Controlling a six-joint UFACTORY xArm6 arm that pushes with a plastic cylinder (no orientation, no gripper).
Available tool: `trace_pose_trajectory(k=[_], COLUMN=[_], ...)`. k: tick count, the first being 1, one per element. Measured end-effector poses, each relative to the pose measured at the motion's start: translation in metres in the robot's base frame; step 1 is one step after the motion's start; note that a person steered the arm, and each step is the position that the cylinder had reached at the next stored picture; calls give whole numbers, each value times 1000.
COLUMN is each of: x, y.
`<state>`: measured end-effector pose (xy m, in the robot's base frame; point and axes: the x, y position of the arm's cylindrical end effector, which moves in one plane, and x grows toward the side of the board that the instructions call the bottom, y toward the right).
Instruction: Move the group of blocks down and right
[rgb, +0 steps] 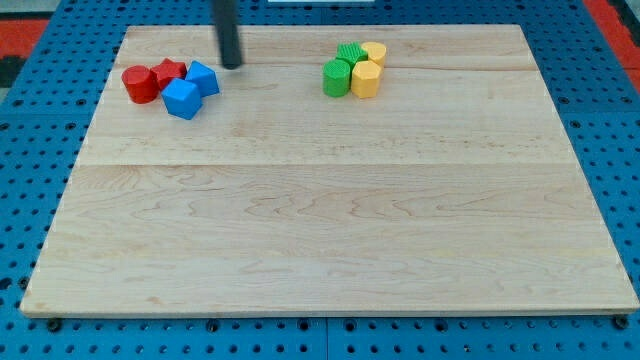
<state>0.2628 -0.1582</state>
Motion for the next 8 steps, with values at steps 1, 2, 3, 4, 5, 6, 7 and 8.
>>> trace_pose_trajectory(k=[1, 2, 3, 4, 5, 6, 7, 8], x=[3, 21, 54, 61, 58, 52, 47, 27], y=[-48, -72, -53, -47, -43, 1, 6, 13])
